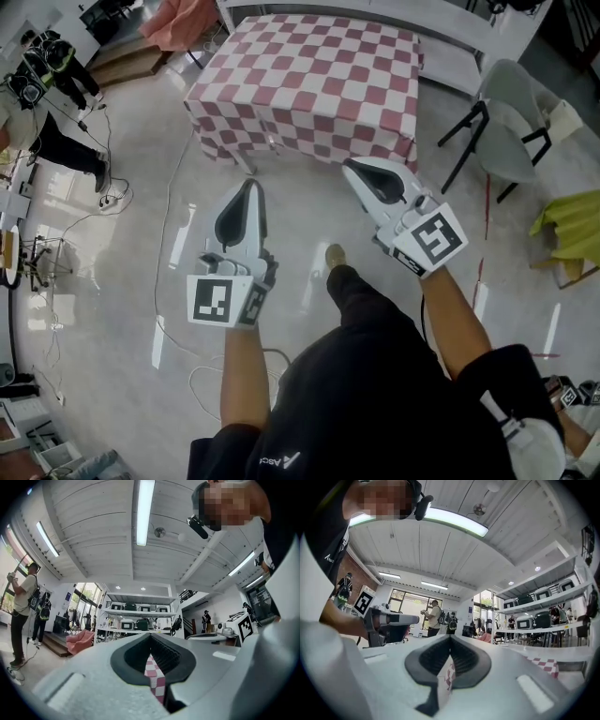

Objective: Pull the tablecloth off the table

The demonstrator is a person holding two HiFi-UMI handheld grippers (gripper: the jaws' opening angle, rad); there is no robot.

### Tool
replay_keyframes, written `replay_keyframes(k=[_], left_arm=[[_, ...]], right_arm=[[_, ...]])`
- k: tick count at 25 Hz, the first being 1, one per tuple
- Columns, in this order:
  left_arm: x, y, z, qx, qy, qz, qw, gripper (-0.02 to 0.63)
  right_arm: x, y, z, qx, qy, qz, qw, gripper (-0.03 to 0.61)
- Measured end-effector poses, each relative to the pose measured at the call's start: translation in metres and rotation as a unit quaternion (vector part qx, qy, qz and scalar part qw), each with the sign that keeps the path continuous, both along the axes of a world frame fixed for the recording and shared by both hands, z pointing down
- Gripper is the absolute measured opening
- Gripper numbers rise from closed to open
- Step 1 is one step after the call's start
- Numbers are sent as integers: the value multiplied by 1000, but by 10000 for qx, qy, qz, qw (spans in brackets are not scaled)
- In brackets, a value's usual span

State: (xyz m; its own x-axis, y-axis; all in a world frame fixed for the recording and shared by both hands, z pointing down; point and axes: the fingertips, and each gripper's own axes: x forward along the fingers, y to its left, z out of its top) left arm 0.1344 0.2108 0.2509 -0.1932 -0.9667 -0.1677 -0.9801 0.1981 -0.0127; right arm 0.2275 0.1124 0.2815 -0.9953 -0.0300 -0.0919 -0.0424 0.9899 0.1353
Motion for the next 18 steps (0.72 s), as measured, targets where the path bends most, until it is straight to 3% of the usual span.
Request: replay_keyframes(k=[11, 18], left_arm=[[-160, -153, -3, -133, -113, -302, 9994, 9], [-216, -229, -9, -388, -192, -389, 9983, 9]], right_arm=[[-148, -164, -11, 249, -49, -159, 9996, 0], [-200, -249, -21, 69, -252, -98, 9996, 0]])
